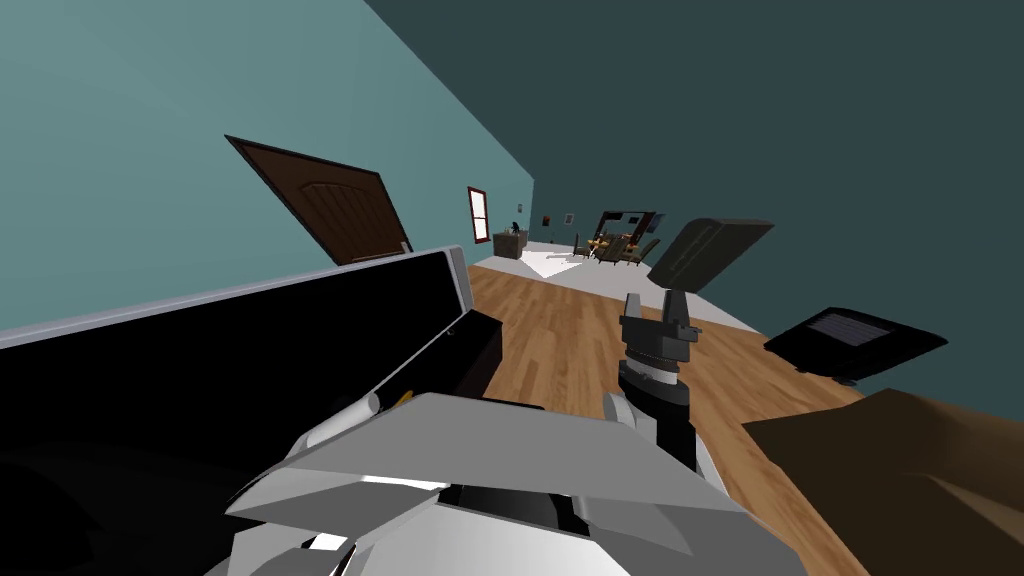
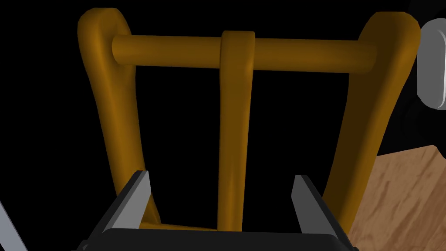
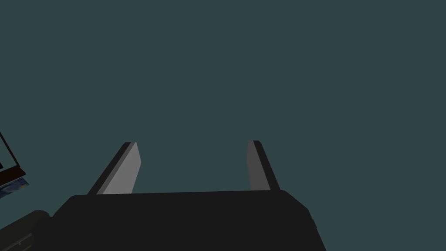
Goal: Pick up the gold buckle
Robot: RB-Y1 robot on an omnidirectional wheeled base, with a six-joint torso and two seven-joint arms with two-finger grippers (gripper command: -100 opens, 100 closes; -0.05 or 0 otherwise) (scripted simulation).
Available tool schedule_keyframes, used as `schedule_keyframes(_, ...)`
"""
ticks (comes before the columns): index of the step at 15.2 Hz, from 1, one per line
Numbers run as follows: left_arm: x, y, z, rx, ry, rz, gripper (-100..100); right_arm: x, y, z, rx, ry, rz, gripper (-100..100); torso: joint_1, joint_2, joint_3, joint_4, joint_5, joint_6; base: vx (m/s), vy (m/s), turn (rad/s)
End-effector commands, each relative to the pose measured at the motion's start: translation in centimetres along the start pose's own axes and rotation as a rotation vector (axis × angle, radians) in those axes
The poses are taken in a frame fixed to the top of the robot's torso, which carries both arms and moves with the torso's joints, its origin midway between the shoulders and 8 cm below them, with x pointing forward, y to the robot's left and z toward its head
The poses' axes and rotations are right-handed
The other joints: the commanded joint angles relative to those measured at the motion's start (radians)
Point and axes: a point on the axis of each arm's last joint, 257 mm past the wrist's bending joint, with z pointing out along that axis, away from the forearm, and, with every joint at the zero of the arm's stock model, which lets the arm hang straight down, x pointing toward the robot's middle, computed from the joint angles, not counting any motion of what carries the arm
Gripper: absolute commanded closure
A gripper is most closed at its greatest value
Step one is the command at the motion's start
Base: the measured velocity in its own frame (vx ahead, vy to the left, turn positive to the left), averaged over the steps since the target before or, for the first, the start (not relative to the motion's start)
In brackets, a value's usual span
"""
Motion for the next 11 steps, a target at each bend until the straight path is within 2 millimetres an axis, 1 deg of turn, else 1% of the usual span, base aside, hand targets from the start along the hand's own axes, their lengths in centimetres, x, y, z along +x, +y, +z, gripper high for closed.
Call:
schedule_keyframes(1,-0.4,1.0,0.2,-0.039,-0.007,-0.022,-100,0.0,0.0,0.0,0.000,0.000,0.000,0,0.000,0.000,0.000,0.000,0.000,0.000,0.014,0.024,-0.132)
schedule_keyframes(2,-0.2,0.5,0.2,-0.018,-0.004,-0.010,-100,0.0,0.0,0.0,0.000,0.000,0.000,0,0.000,0.000,0.000,0.000,0.000,0.000,0.008,0.015,-0.050)
schedule_keyframes(3,0.0,1.2,0.9,-0.024,-0.003,-0.007,-100,0.0,0.0,0.0,0.000,0.000,0.000,0,-0.001,0.000,0.000,0.000,0.000,0.000,0.005,0.016,0.025)
schedule_keyframes(7,0.5,2.1,2.1,-0.023,0.000,0.002,-100,0.0,0.0,0.0,0.000,0.000,0.000,0,-0.003,0.001,0.000,0.000,0.000,0.000,0.003,-0.003,0.009)
schedule_keyframes(9,0.6,2.5,2.5,-0.023,0.001,0.006,-100,0.0,0.0,0.0,0.000,0.000,0.000,0,-0.003,0.001,0.000,0.000,0.000,0.000,0.000,0.000,0.000)
schedule_keyframes(10,0.5,2.3,2.2,-0.025,0.000,0.003,-100,0.0,0.0,0.0,0.000,0.000,0.000,0,-0.003,0.001,0.001,0.000,0.000,0.000,0.000,0.000,0.000)
schedule_keyframes(11,0.6,2.3,2.2,-0.023,0.001,0.004,100,0.0,0.0,0.0,0.000,0.000,0.000,0,-0.002,0.001,0.001,0.000,-0.001,0.000,0.000,0.000,0.000)
